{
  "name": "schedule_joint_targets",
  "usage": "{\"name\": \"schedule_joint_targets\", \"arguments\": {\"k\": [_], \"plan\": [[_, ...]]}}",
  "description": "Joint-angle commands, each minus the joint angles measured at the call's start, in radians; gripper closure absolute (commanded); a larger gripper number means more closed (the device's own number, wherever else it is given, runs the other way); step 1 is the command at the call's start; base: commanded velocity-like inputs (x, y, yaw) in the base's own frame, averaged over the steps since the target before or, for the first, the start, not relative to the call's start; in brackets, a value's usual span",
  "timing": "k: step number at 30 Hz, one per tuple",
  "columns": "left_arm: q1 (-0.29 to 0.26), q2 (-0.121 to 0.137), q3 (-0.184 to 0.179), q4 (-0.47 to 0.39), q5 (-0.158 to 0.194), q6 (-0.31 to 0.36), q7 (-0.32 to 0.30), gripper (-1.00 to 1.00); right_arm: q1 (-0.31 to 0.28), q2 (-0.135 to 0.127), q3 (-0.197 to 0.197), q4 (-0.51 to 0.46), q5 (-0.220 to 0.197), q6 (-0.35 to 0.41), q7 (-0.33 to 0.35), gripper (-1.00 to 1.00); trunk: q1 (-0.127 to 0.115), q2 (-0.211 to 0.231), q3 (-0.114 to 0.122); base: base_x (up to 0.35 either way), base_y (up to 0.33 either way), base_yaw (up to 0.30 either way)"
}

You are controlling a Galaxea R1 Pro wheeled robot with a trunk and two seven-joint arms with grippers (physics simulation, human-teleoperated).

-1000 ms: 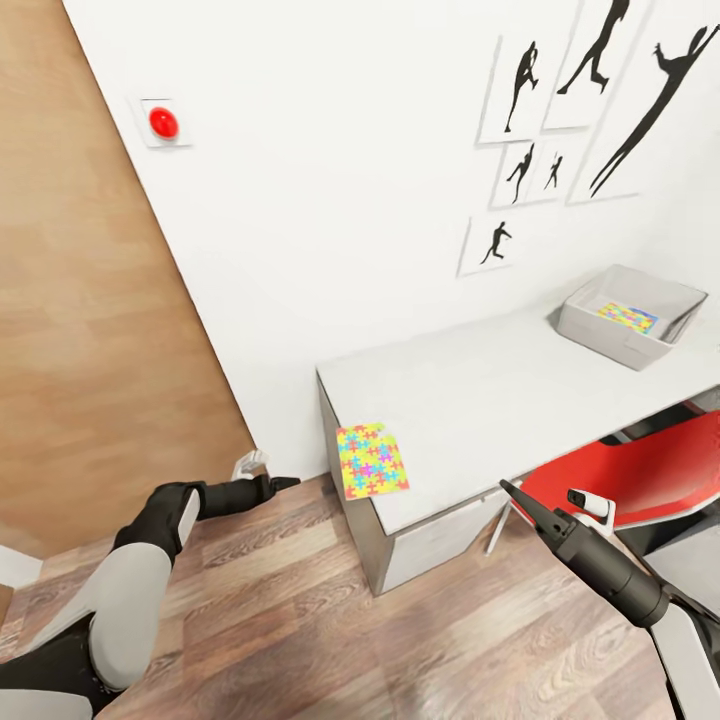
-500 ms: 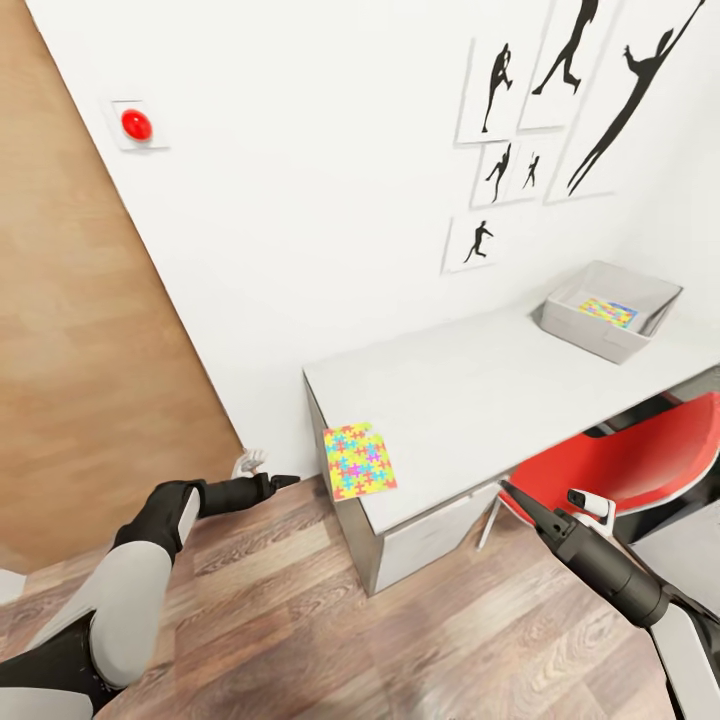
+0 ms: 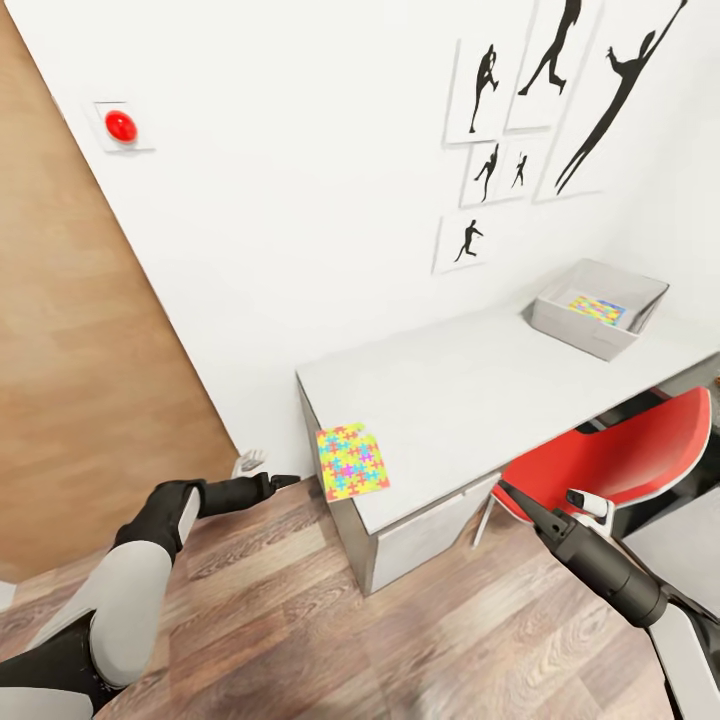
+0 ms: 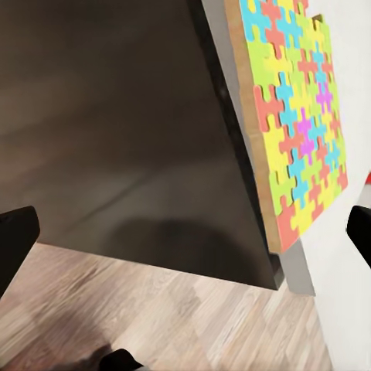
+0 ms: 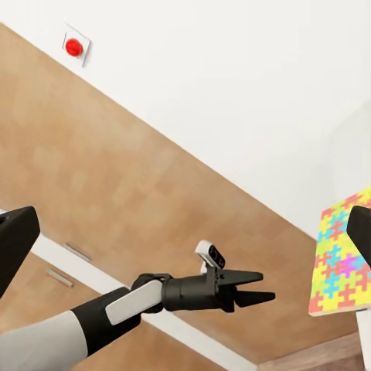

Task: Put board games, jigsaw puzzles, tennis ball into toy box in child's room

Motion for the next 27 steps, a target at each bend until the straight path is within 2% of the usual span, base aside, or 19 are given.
{"name": "schedule_joint_targets", "arguments": {"k": [1,16,27], "plan": [[-0.001,-0.001,0.008,-0.001,-0.01,0.007,-0.008,-1.0,-0.001,0.0,0.0,0.0,-0.005,0.007,0.0,-1.0,0.001,-0.002,-0.002,0.0,-0.039,-0.115],[-0.001,-0.001,0.009,-0.001,-0.01,0.004,-0.008,-1.0,-0.001,0.0,0.001,0.0,-0.005,0.007,0.0,-1.0,0.001,-0.002,0.004,0.011,-0.066,-0.217],[-0.001,0.0,0.008,-0.001,-0.01,0.004,-0.008,-1.0,-0.001,0.001,0.001,0.0,-0.005,0.007,0.0,-1.0,0.001,-0.002,0.004,0.064,-0.014,-0.046]]}}
